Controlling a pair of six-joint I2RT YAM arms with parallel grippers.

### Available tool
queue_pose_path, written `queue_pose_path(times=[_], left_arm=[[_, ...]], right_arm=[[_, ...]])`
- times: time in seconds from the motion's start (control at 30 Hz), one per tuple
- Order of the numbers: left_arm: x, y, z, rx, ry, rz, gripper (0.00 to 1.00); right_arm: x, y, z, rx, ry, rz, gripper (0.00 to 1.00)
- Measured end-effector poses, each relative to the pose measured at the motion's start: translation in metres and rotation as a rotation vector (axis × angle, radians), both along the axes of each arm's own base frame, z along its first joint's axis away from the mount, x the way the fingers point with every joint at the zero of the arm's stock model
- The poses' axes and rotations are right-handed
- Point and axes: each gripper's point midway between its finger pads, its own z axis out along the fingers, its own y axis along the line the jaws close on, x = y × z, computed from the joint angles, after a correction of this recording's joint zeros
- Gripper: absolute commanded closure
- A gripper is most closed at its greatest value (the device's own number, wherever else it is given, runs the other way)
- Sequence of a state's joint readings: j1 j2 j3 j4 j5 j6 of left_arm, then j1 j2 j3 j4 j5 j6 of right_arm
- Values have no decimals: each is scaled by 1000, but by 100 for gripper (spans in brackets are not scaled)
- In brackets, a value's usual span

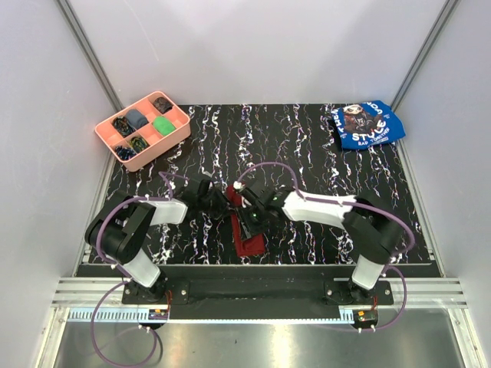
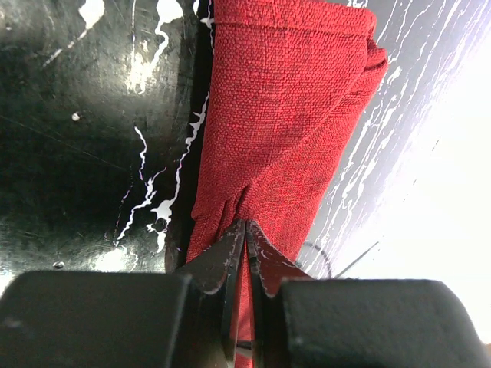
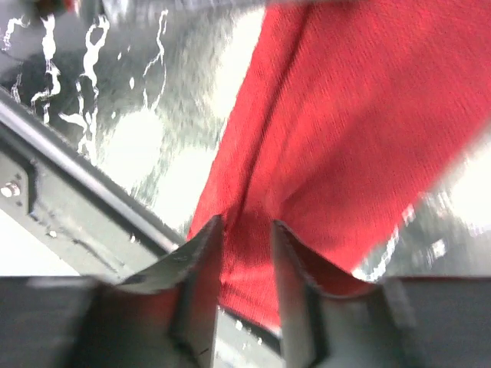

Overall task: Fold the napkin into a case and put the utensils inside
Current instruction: Stuff the top corner of the smaller-rectangle-folded napkin into the folded napkin, then pick up the smaller rectangle-folded napkin from the center of the board.

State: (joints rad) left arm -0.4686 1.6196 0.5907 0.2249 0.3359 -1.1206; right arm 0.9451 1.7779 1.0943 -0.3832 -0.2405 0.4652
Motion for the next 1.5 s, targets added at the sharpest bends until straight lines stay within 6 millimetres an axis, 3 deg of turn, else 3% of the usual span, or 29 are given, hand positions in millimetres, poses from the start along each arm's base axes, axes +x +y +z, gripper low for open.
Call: queue_pose_path(times=[0.2,0.4,0.47,0.63,0.7,0.83,0.87,0.97,1.17,1.3,1.5], left_arm=[[1,2,0,5,-7,-2,90],[2,3,0,10,-14,1,90],[2,5,1,22,-19,2,89],[0,16,10,73,-48,9,73],[0,21,22,87,-81,13,62],[4,31,60,111,-160,30,55],[5,34,71,118,-181,42,54],[6,55,98,153,-228,112,51],[-12,105,121,263,-257,266,45],[-27,125,122,324,-242,318,43],[-38,142,126,394,-218,347,43]], right_arm=[[-10,-12,23,51,-13,-30,59],[-18,-8,5,72,38,-39,75],[-20,-7,-3,68,58,-39,75],[-20,-7,-6,64,67,-42,69],[-21,-8,-3,59,68,-44,65],[-16,-6,15,67,50,-51,49],[-13,-4,21,71,39,-53,43],[-2,3,37,75,3,-65,36],[32,22,54,20,-78,-118,35],[49,33,45,-56,-121,-157,39],[49,30,18,-217,-152,-183,41]])
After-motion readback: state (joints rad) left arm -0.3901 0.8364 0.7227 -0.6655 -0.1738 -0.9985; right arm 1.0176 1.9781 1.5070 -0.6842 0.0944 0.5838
